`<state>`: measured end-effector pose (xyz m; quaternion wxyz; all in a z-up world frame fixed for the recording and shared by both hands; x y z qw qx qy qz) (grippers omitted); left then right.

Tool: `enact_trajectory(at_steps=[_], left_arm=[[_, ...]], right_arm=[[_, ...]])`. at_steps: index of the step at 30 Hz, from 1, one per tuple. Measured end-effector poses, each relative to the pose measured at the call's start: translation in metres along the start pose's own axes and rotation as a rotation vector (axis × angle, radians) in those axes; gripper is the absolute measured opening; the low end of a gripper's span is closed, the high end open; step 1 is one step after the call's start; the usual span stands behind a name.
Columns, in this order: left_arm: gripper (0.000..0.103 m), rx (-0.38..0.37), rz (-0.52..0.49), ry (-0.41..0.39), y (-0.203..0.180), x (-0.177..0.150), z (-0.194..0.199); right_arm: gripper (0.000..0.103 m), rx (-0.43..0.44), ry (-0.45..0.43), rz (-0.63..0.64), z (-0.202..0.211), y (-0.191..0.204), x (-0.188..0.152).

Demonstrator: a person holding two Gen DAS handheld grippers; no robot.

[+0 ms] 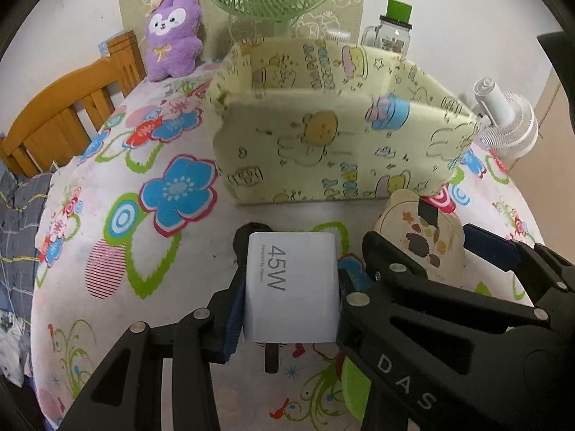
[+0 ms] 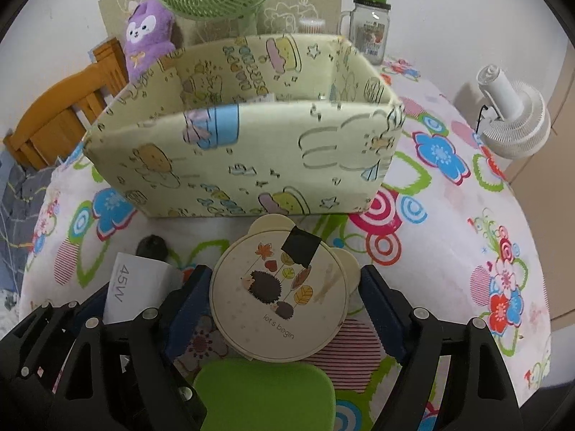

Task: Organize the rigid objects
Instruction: 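Close the left gripper on the white charger while the right gripper grasps the hedgehog coaster, then lift the charger and coaster and carry both over the fabric box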

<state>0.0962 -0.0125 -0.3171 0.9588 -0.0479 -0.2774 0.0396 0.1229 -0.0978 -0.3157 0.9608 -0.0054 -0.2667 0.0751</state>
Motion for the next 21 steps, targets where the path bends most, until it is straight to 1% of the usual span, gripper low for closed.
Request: enact_trajectory(at_steps=[12, 21], left_arm=[[0.048, -0.006, -0.004, -0.051, -0.007, 0.015, 0.04], [0.048, -0.023, -0.007, -0.06, -0.012, 0.02, 0.067]], right_arm=[[0.084, -0.015, -0.046, -0.015, 0.043, -0.004, 0.015], [0.084, -0.036, -0.055, -0.053, 0.075, -0.008, 0.017]])
Point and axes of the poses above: each gripper's, at about its wrist camera, not at the fingertips, and z roughly against the way its jaws point, y to its left, x to its top, the point moved 5 cm from there along -z, roughly the way its jaws point, and after that the axes turned 8 degrees about z, right-handed, at the moved point
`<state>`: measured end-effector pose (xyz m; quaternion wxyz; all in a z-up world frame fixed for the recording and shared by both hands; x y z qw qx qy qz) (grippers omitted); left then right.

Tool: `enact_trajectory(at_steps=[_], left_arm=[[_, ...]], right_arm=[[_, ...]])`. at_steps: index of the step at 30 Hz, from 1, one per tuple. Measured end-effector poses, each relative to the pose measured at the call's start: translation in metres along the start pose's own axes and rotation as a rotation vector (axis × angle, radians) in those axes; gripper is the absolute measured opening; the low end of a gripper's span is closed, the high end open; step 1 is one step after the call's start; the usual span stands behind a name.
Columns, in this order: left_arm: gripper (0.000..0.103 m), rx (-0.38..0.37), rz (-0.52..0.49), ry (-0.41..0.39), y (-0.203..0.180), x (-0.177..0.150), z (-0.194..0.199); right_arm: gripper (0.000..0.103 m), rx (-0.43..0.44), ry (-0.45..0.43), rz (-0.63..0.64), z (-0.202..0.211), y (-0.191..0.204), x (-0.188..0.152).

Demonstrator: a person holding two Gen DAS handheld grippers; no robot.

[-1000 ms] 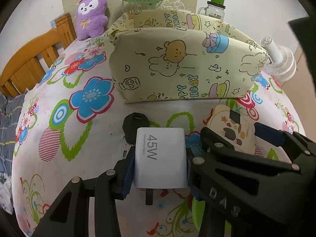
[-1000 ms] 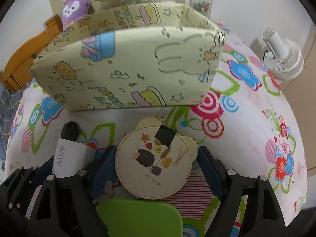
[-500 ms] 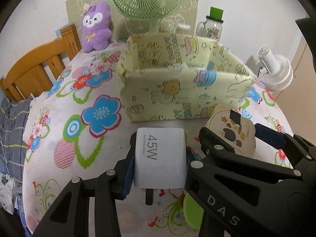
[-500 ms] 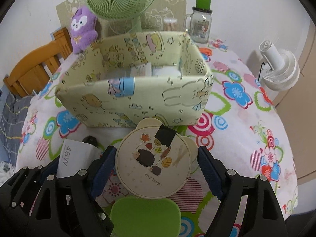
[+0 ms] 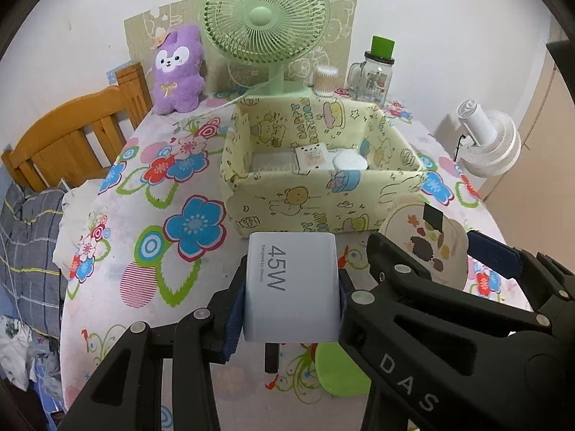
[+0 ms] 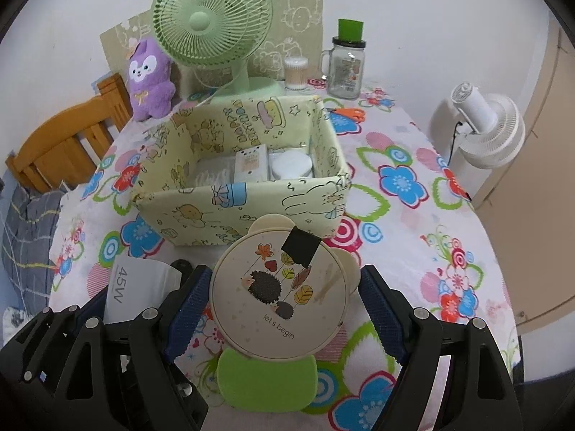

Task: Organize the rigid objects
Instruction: 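Lift the charger and coaster and carry both over the fabric box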

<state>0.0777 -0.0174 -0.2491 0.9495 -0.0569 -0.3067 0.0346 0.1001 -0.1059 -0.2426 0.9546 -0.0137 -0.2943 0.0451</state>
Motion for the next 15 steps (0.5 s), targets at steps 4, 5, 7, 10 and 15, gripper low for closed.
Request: enact_trajectory(at_steps=[4, 5, 7, 10, 15], left_arm=[[0.048, -0.002, 0.002, -0.005, -0.002, 0.004, 0.012], [0.048, -0.001, 0.002, -0.005, -0.002, 0.006, 0.015], [0.048, 0.001, 0.0, -0.008, -0.003, 0.008, 0.02], [0.048, 0.002, 0.004, -0.012, -0.004, 0.012, 0.027], [0.048, -0.01, 0.016, -0.019, -0.008, 0.018, 0.038]], right_arm=[[0.084, -0.002, -0.005, -0.005, 0.013, 0.0, 0.004], [0.084, -0.004, -0.006, -0.004, 0.017, 0.0, 0.006], [0.084, -0.006, -0.009, -0.006, 0.022, -0.001, 0.008], [0.084, -0.005, -0.011, -0.015, 0.03, -0.002, 0.011], [0.084, 0.007, -0.027, -0.024, 0.043, -0.003, 0.018]])
Point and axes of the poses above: each gripper's, at about its wrist camera, not at the fingertips, and z roughly against the way its jaws point, y to its left, x to its top, the point moved 5 cm from there along -z, roughly the way its jaws point, and after that the axes turned 8 degrees about z, right-handed, at the moved point
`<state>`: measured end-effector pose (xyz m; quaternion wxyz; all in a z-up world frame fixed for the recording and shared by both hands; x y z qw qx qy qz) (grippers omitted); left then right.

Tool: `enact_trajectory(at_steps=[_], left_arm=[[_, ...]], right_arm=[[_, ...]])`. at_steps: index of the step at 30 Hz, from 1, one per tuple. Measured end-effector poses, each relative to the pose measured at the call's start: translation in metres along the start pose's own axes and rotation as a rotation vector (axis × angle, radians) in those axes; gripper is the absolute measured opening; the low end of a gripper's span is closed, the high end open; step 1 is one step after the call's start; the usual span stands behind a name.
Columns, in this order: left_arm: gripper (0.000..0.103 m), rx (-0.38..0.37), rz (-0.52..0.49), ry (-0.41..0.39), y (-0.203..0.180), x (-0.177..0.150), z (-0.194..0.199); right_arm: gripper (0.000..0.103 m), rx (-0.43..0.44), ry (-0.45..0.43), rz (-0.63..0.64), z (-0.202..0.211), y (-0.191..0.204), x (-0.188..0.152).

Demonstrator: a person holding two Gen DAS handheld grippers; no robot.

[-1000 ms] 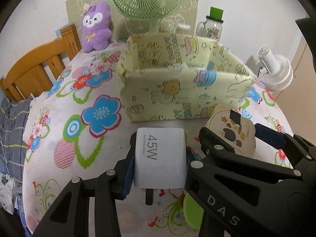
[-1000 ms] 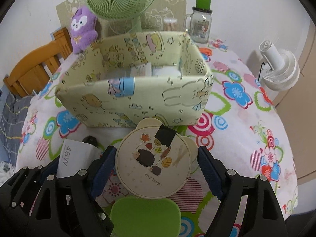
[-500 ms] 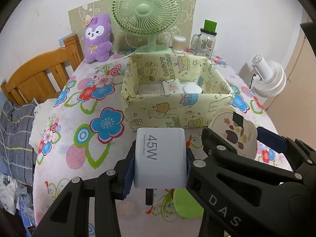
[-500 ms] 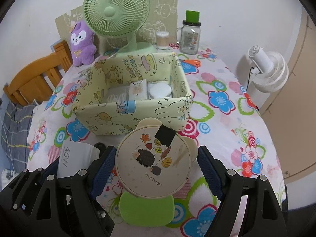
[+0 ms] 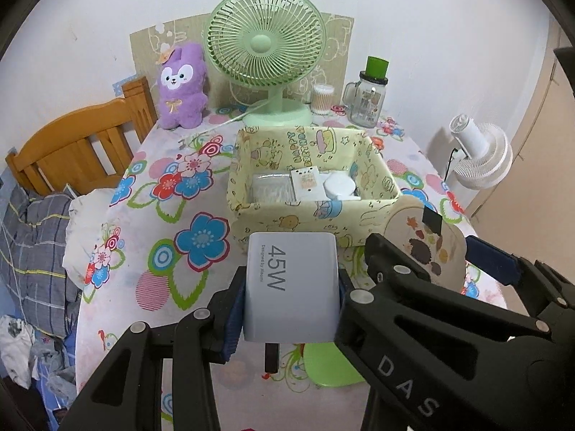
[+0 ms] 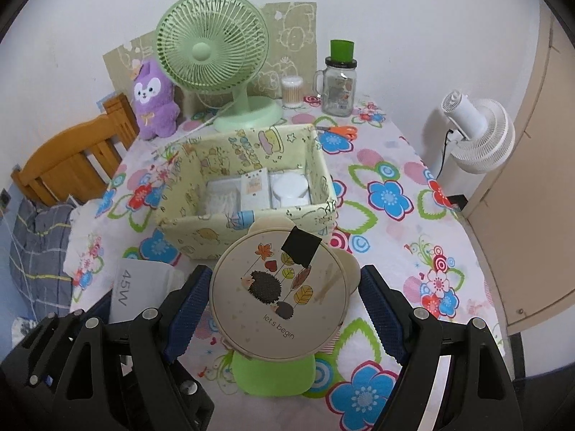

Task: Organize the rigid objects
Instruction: 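Lift the charger and coaster and carry both over the fabric box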

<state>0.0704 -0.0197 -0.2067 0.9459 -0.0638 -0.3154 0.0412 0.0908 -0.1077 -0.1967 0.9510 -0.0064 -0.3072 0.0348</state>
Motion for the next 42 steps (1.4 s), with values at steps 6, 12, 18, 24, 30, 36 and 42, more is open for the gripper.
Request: enact_trajectory(at_steps=[6, 12, 18, 24, 30, 36, 42], left_arm=[[0.048, -0.006, -0.001, -0.023, -0.005, 0.011, 0.01], [0.048, -0.01, -0.007, -0.043, -0.012, 0.021, 0.018], [0.048, -0.007, -0.016, -0.056, -0.018, 0.031, 0.02], [0.048, -0.002, -0.022, -0.079, -0.023, 0.045, 0.021], [0.048, -0.003, -0.012, -0.098, -0.024, 0.057, 0.02], [0.048, -0.005, -0.002, -0.108, -0.025, 0.068, 0.017], [0.048, -0.007, 0.006, -0.106, -0.026, 0.078, 0.008]], right_arm=[[0.084, -0.003, -0.029, -0.011, 0.012, -0.004, 0.012], [0.084, -0.011, -0.048, -0.021, 0.02, -0.01, 0.021], [0.084, -0.011, -0.059, -0.025, 0.023, -0.016, 0.033], [0.084, -0.01, -0.079, -0.02, 0.024, -0.02, 0.048], [0.084, -0.019, -0.1, -0.004, 0.024, -0.022, 0.062], [0.084, -0.015, -0.109, 0.009, 0.02, -0.022, 0.075], [0.084, -0.01, -0.107, 0.024, 0.01, -0.023, 0.088]])
Point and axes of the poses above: each gripper's, at about its wrist camera, not at the fingertips, and z roughly against the way its jaws point, y to its left, x to its top, the point moved 5 cm from there along -z, roughly the way its jaws point, and after that the axes turned 8 degrees about z, right-handed, at the moved point
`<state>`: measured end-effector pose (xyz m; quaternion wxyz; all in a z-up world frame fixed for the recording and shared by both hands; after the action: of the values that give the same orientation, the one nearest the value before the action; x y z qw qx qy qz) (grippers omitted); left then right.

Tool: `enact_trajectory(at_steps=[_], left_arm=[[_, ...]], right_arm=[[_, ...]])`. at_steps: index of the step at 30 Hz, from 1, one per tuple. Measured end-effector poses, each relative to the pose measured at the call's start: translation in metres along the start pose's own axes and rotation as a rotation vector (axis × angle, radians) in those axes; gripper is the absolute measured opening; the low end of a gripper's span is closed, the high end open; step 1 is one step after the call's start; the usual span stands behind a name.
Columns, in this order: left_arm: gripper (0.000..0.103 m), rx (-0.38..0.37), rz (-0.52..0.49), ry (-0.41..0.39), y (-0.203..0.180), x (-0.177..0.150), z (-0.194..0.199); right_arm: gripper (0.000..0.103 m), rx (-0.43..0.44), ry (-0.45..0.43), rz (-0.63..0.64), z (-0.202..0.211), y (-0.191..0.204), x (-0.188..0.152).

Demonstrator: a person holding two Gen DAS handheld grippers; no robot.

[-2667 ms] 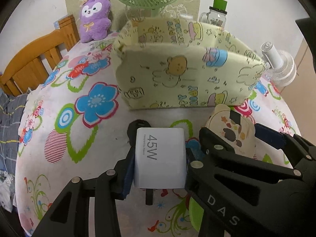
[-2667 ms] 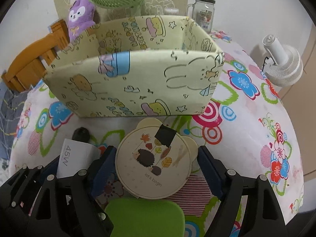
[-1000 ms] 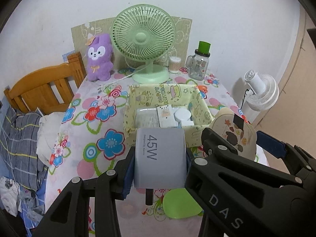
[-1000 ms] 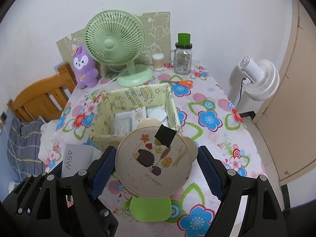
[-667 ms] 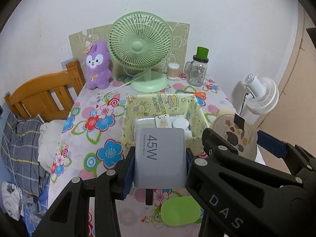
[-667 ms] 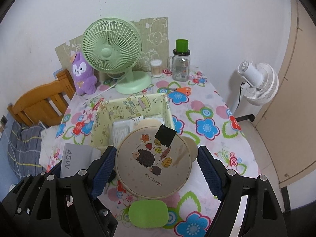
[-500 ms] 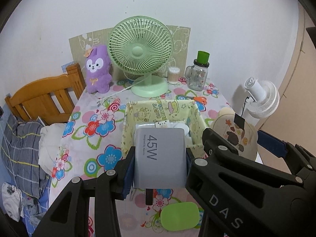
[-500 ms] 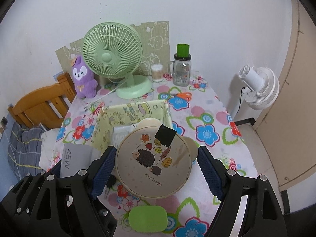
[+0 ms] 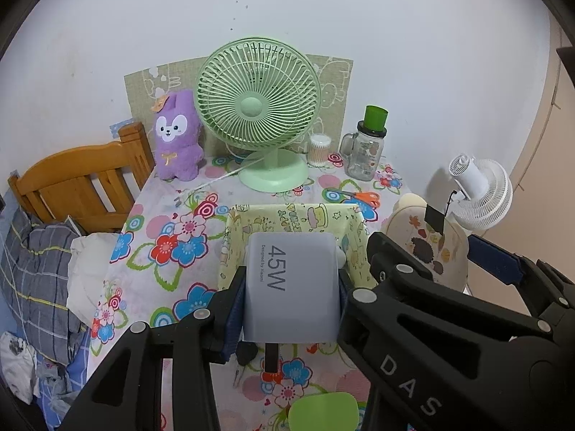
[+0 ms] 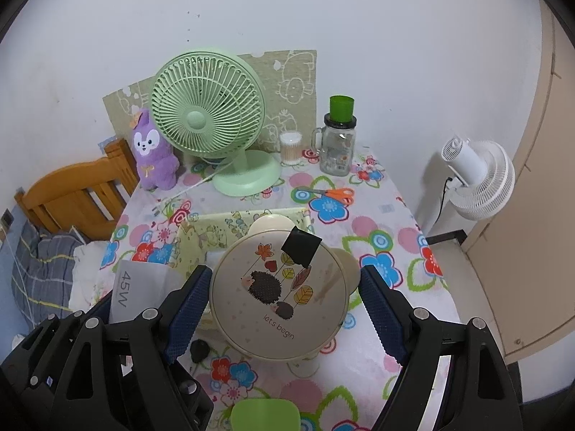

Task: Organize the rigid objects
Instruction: 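Lift the charger and coaster and carry both over the fabric box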

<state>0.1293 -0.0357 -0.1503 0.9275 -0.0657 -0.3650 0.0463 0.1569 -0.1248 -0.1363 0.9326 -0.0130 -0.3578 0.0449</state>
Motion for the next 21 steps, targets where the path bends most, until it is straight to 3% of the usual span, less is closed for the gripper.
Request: enact_trajectory(at_steps=[21], left_arm=[[0.048, 0.032, 0.046, 0.033, 0.002, 0.031, -0.055]], right_arm=[[0.084, 0.018, 0.034, 0.038, -0.058, -0.005, 0.034]])
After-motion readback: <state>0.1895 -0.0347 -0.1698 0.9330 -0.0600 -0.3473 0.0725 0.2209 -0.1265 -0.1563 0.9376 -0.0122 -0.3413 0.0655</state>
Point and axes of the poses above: each gripper's, at about its wrist camera, not at the fingertips, and z roughly against the way its jaws point, y to its left, x to its top, the point moved 5 cm from there along -z, roughly the way its jaws point, and after that the axes turned 8 degrees about z, right-handed, at the moved point
